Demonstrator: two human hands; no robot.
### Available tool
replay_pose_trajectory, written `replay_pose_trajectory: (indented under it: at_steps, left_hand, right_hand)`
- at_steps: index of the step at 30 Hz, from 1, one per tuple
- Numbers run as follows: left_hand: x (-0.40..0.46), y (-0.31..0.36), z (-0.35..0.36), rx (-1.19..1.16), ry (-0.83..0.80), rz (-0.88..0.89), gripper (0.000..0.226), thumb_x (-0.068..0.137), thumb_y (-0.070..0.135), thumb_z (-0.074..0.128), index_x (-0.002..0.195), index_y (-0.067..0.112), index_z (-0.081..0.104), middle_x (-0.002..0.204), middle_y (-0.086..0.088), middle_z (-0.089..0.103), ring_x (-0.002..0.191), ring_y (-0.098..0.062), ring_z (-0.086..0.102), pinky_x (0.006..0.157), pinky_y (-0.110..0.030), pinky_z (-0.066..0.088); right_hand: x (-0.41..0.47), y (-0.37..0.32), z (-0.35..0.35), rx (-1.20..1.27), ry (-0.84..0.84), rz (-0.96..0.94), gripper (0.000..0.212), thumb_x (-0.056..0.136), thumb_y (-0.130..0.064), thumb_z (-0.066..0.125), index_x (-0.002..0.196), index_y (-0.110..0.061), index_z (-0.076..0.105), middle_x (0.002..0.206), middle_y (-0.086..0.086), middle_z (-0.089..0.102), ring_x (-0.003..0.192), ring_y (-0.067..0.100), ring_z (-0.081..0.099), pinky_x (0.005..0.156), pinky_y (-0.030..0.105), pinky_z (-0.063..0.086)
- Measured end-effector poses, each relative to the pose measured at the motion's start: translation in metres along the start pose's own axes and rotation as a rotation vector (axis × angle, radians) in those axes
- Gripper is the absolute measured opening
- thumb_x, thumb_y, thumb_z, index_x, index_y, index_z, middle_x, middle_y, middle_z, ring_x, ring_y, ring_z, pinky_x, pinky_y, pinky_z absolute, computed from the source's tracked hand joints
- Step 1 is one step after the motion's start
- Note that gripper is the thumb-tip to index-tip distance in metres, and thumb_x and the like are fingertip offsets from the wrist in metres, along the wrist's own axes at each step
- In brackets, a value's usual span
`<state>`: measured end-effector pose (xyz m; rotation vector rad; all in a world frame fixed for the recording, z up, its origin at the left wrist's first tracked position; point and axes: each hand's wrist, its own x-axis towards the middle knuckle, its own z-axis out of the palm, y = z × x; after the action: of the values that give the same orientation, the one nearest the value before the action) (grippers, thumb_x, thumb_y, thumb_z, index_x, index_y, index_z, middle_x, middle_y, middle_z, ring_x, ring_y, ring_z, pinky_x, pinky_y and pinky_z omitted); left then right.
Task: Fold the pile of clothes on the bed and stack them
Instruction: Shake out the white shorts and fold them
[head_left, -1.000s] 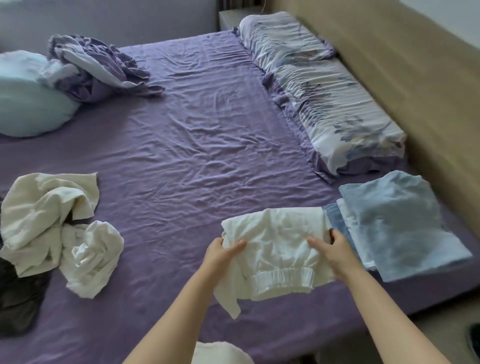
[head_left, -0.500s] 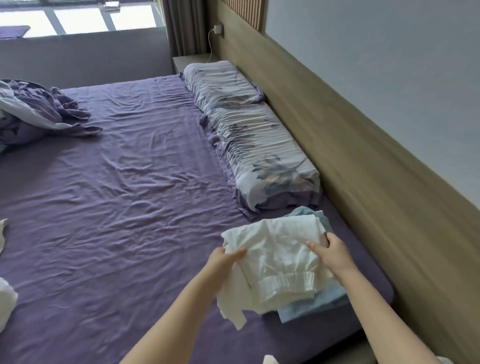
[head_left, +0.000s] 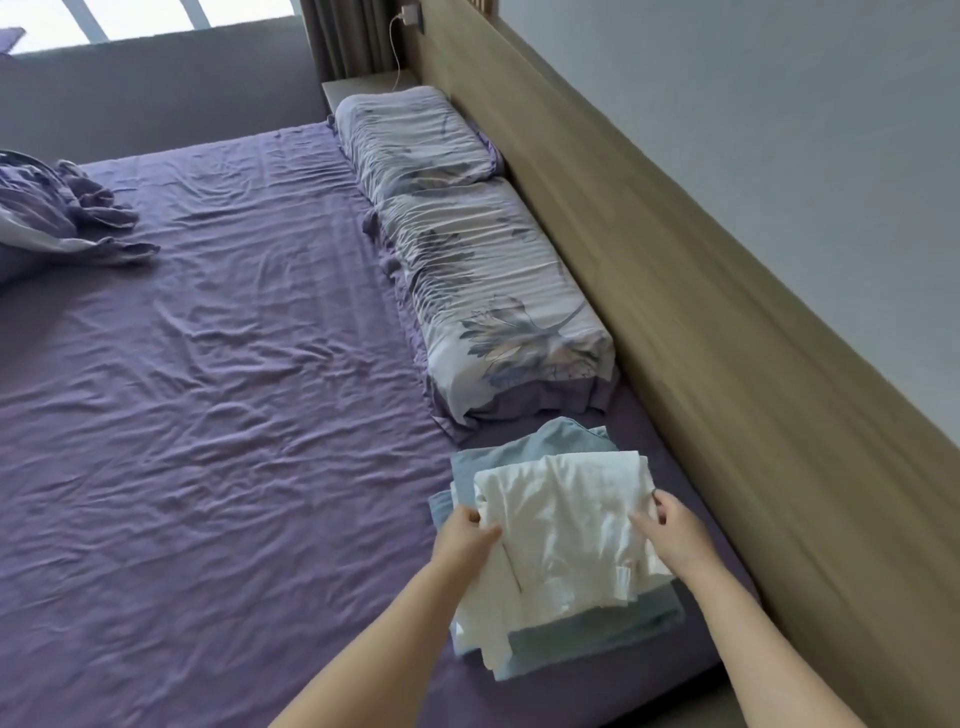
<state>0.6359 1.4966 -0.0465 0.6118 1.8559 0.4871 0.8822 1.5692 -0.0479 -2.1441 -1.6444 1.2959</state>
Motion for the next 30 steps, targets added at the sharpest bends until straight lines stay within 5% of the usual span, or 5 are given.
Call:
replay_pose_trajectory:
  at_steps: [6, 10, 12, 18, 30]
  left_hand:
    - [0.002, -0.016, -0.007, 0.176, 0.054, -0.007, 0.043, 0.090, 0.020, 0.056, 0.132, 0.012, 0.050, 0.129, -0.004, 0.056, 0.090, -0.009, 0.051, 0.065, -0.019, 0.040]
    - [-0.009, -0.020, -0.022, 0.225, 0.011, 0.003, 0.005, 0.086, 0.019, 0.057, 0.082, 0.018, 0.058, 0.079, 0.002, 0.057, 0.062, -0.006, 0.046, 0.058, -0.024, 0.039]
    - [-0.015, -0.025, -0.032, 0.225, 0.020, 0.016, 0.017, 0.084, 0.017, 0.056, 0.068, 0.018, 0.049, 0.066, 0.004, 0.046, 0.058, -0.009, 0.041, 0.055, -0.024, 0.032]
    - [-0.047, -0.056, -0.086, 0.289, 0.102, 0.080, 0.018, 0.087, 0.027, 0.056, 0.102, 0.019, 0.062, 0.102, 0.002, 0.061, 0.093, -0.014, 0.057, 0.078, -0.026, 0.045]
    - [-0.172, -0.250, -0.242, 0.348, 0.322, -0.085, 0.036, 0.091, 0.050, 0.050, 0.117, 0.026, 0.059, 0.122, 0.005, 0.061, 0.110, -0.018, 0.060, 0.093, -0.031, 0.047]
  right_hand:
    - [0.003, 0.001, 0.032, -0.377, -0.074, -0.044, 0.048, 0.095, -0.026, 0.053, 0.140, -0.011, 0.043, 0.141, 0.011, 0.039, 0.126, 0.028, 0.041, 0.098, 0.032, 0.040]
    - [-0.022, -0.018, 0.065, -0.654, 0.014, -0.087, 0.046, 0.097, -0.037, 0.046, 0.140, -0.025, 0.040, 0.155, 0.012, 0.014, 0.144, 0.029, 0.012, 0.109, 0.039, 0.031]
    - [-0.038, -0.033, 0.080, -0.739, 0.048, -0.120, 0.045, 0.097, -0.038, 0.041, 0.141, -0.028, 0.036, 0.159, 0.010, 0.005, 0.147, 0.029, 0.000, 0.113, 0.043, 0.022]
    - [-0.083, -0.079, 0.128, -0.684, -0.083, -0.374, 0.034, 0.098, -0.035, 0.036, 0.129, -0.029, 0.048, 0.130, -0.007, 0.053, 0.128, 0.016, 0.038, 0.107, 0.038, 0.024]
    - [-0.228, -0.162, 0.282, -0.837, -0.194, -0.729, 0.039, 0.097, -0.042, 0.042, 0.133, -0.026, 0.046, 0.132, -0.003, 0.054, 0.125, 0.017, 0.047, 0.102, 0.031, 0.034]
